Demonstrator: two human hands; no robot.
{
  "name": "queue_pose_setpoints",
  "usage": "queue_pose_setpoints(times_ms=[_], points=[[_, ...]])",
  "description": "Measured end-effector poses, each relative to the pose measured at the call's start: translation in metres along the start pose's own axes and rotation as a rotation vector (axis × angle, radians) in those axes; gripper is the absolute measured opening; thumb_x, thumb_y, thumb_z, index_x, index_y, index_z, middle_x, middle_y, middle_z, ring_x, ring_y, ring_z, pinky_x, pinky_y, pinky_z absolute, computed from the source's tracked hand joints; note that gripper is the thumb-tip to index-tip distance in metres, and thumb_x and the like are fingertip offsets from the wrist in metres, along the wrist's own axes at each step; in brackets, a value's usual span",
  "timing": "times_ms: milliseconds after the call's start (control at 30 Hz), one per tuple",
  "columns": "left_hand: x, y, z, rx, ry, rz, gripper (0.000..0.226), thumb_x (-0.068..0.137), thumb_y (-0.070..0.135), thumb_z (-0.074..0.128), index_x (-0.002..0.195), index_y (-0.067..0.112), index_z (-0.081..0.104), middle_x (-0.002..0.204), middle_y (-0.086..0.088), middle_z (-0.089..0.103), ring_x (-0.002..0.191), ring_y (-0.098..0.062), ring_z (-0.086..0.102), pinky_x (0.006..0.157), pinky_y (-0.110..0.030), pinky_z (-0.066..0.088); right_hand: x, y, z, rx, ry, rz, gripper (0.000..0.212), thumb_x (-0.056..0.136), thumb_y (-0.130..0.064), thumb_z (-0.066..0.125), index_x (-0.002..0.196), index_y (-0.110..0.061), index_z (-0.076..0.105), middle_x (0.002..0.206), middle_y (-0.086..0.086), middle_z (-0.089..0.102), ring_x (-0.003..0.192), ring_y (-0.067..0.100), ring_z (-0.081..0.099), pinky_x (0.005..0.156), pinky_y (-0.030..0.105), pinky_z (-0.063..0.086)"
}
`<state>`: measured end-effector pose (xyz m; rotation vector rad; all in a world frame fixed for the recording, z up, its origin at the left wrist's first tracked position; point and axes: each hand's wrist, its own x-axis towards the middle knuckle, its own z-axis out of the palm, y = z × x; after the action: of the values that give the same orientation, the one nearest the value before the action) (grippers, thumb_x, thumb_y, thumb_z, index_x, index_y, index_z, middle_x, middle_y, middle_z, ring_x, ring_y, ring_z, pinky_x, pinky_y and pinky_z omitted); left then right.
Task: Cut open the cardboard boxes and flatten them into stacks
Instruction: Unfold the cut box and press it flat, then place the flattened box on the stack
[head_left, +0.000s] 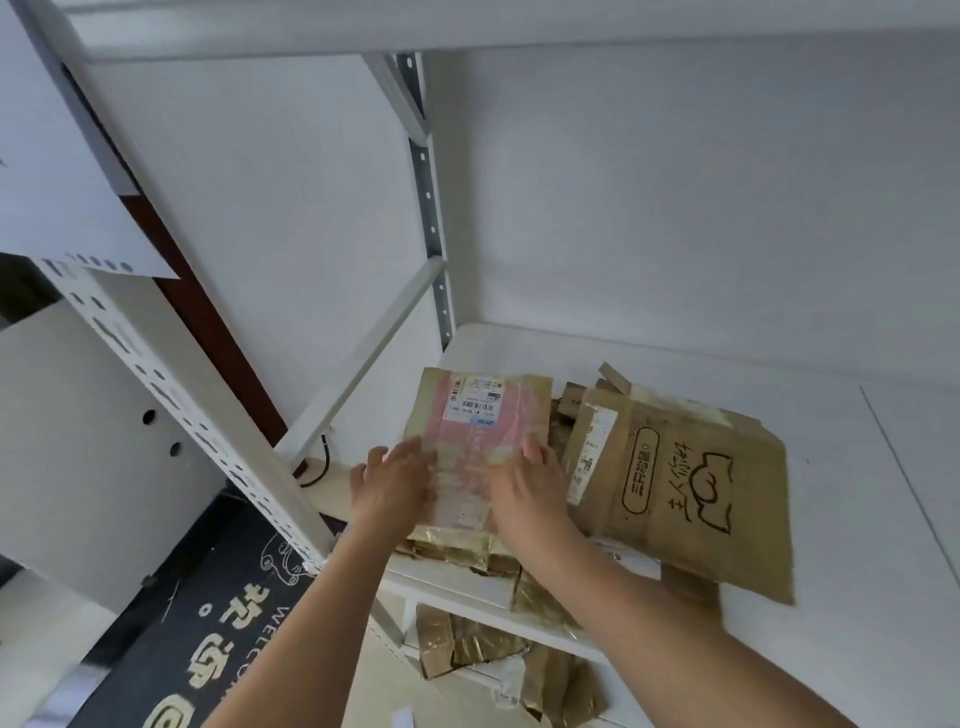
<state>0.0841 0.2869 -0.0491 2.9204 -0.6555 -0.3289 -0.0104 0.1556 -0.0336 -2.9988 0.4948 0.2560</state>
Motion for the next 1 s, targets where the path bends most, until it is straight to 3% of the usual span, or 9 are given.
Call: queue_pose_setpoints(times_ms=[100,233,300,400,433,533,633,767,1000], points=[[0.005,-0.006,0.005,0.013,-0.135,0.014,0.051,0.103,0.022,0.035,0.150,0.039,0.026,0.163,0.016,0.010,0.149,-0.027,0.011,0.121,-0.051,0.007,0.006,-0.001,0.002,-0.121,-0.069,-0.033,0.024,0.096,-0.011,0.051,0.116,-0.003,0.063,0.117,0.014,0.060,0.117,0.032,0.047,0.114,0.046,0.028],[0.007,-0.001,0.007,0.025,-0.172,0.004,0.053,0.102,0.023,0.030,0.154,0.034,0.021,0.163,0.013,0.009,0.148,-0.029,0.012,0.121,-0.051,0.004,0.002,0.000,-0.007,-0.151,-0.101,-0.114,0.022,0.099,-0.011,0.044,0.105,-0.004,0.065,0.106,0.010,0.063,0.104,0.027,0.054,0.100,0.039,0.043],[0.005,0.007,0.000,0.068,-0.133,0.009,0.053,0.095,0.016,0.038,0.147,0.027,0.033,0.161,0.007,0.020,0.143,-0.031,0.021,0.119,-0.051,0.012,0.000,0.003,-0.009,-0.053,-0.048,-0.121,0.023,0.097,-0.007,0.046,0.106,-0.003,0.067,0.104,0.012,0.062,0.101,0.027,0.055,0.094,0.037,0.048],[-0.003,0.020,-0.016,0.125,0.057,0.046,0.042,0.088,0.013,0.046,0.130,0.016,0.046,0.136,-0.003,0.045,0.124,-0.027,0.040,0.106,-0.041,0.036,-0.008,0.014,-0.021,0.098,0.133,-0.166,0.021,0.090,0.005,0.054,0.107,-0.003,0.064,0.105,0.011,0.059,0.086,0.024,0.060,0.074,0.033,0.054],[-0.006,0.023,-0.021,0.133,0.152,0.068,0.039,0.089,0.013,0.048,0.128,0.015,0.047,0.130,-0.004,0.048,0.119,-0.025,0.044,0.099,-0.038,0.041,-0.013,0.019,-0.026,0.133,0.221,-0.197,0.027,0.087,0.007,0.056,0.112,-0.004,0.061,0.112,0.012,0.058,0.089,0.025,0.060,0.074,0.034,0.055],[-0.020,0.035,-0.033,0.161,0.416,0.148,0.041,0.090,0.018,0.054,0.131,0.012,0.048,0.126,-0.011,0.050,0.110,-0.029,0.052,0.092,-0.040,0.046,-0.029,0.037,-0.039,0.161,0.455,-0.253,0.052,0.080,0.007,0.062,0.130,-0.005,0.054,0.135,0.017,0.051,0.115,0.031,0.056,0.095,0.038,0.053],[-0.036,0.059,-0.039,0.137,0.583,0.268,0.046,0.083,0.016,0.062,0.128,0.009,0.054,0.118,-0.016,0.055,0.099,-0.033,0.058,0.081,-0.045,0.051,-0.045,0.062,-0.045,0.094,0.582,-0.187,0.055,0.073,-0.002,0.075,0.126,-0.007,0.058,0.126,0.017,0.056,0.111,0.032,0.059,0.098,0.041,0.052],[-0.057,0.111,-0.039,0.163,0.625,0.462,0.041,0.091,0.032,0.051,0.129,0.016,0.054,0.121,-0.013,0.055,0.100,-0.031,0.055,0.081,-0.045,0.051,-0.078,0.112,-0.048,0.085,0.619,-0.071,0.054,0.073,-0.009,0.077,0.124,-0.011,0.058,0.119,0.014,0.056,0.109,0.031,0.056,0.099,0.044,0.051],[-0.099,0.264,-0.014,0.211,0.581,0.758,0.035,0.089,0.035,0.040,0.104,0.015,0.065,0.103,-0.009,0.060,0.088,-0.027,0.060,0.073,-0.040,0.053,-0.169,0.246,-0.036,-0.002,0.666,0.170,0.045,0.075,-0.013,0.073,0.118,-0.009,0.062,0.111,0.014,0.058,0.101,0.032,0.054,0.093,0.045,0.051]])
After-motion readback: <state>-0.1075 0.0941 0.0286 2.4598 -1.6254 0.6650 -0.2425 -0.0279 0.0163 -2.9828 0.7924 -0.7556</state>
